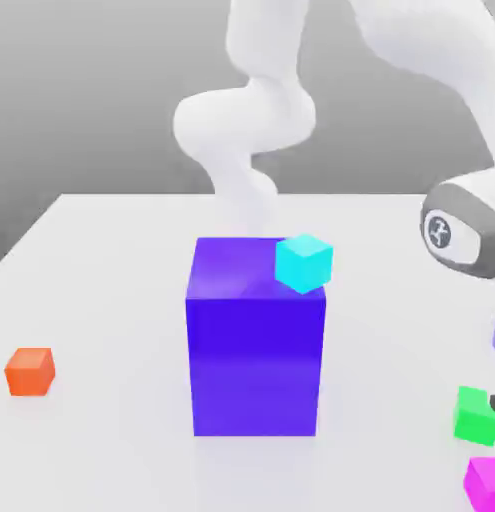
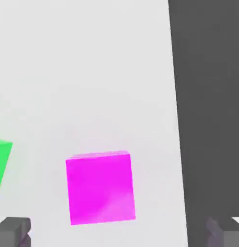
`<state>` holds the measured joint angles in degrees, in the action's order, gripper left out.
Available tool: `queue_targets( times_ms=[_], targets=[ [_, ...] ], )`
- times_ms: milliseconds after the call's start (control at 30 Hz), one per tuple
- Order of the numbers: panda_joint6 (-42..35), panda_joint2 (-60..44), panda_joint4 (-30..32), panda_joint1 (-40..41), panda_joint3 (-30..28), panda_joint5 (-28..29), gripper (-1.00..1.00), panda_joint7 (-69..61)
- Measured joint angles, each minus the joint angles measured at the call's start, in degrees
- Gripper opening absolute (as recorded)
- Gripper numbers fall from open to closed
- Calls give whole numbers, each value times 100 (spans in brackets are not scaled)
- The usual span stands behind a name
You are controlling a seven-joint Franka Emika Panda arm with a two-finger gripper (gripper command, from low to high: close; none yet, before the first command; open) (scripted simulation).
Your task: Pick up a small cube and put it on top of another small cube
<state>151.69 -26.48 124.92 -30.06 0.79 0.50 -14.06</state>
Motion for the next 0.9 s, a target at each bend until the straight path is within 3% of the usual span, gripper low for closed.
queue_targets(
  times_ms=[67, 100, 300, 467, 733, 900],
  targets=[
    [313, -424, -90, -18, -9, 31, 0, -5],
    [421, -568, -121, -21, -11, 37, -100, -7],
    [461, -639, -138, -23, -13, 36, -100, -9],
    [-133, 150, 56, -20, 7, 24, -100, -55],
    [-312, 1710, 1446, -108, 692, 202, -100, -2166],
    [411, 1138, 1605, -207, 678, 431, -100, -2340]
  ],
)
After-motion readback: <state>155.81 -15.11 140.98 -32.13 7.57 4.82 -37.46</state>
